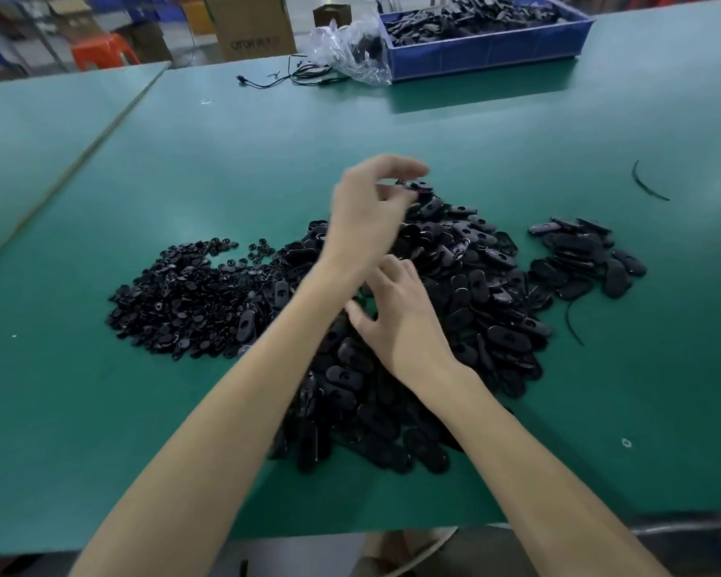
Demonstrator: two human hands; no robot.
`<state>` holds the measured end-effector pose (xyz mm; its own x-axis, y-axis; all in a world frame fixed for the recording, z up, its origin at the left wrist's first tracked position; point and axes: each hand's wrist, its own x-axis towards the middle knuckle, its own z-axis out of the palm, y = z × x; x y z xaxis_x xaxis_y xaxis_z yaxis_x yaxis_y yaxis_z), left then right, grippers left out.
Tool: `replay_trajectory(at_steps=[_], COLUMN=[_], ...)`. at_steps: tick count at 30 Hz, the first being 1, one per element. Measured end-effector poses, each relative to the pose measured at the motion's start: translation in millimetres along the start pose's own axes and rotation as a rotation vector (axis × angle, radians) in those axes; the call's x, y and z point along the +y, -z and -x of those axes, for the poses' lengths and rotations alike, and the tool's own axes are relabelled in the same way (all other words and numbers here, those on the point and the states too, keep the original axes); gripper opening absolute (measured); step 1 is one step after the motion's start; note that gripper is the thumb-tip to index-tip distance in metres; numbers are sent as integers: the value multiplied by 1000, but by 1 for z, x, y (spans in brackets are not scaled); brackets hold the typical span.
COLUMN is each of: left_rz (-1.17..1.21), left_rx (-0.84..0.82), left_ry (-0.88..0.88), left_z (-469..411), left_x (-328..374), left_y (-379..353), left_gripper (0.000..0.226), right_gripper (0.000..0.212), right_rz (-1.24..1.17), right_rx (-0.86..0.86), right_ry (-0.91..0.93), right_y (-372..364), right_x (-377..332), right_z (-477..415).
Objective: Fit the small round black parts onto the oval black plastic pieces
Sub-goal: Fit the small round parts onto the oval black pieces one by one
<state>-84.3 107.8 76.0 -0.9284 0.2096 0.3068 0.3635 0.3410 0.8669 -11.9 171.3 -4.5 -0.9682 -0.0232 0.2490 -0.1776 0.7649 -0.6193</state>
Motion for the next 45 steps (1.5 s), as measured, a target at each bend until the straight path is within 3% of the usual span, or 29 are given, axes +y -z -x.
replay_trajectory(at_steps=[3, 6, 11, 18, 23, 37, 41, 45], left_rz=[-121, -325, -863, -985, -940, -767, -550, -69], left_rx=[101, 122, 138, 191, 237, 356, 307, 135], left_ry=[79, 202, 385, 335, 284, 135, -4, -4], left_z=[8, 17, 27, 39, 45, 46, 49, 52], left_x=[-26, -60, -109, -118, -117, -115, -102, -86], left_y=[43, 75, 102, 96, 93, 96, 88, 80], left_gripper=[36, 36, 38, 28, 18, 9, 5, 5], right_gripper=[40, 43, 34, 25, 29, 12, 12, 9], right_rz=[36, 116, 117, 95, 63, -132, -364, -468], right_rx=[80, 54, 28, 45, 17, 80, 189, 216], right_ry=[-20, -8, -30, -31, 3, -43, -105, -114], right_y=[0, -3, -2, -3, -1, 0, 1, 4], right_x=[0, 1, 2, 6, 6, 6, 4, 4], right_z=[1, 1, 1, 0, 1, -1, -1, -2])
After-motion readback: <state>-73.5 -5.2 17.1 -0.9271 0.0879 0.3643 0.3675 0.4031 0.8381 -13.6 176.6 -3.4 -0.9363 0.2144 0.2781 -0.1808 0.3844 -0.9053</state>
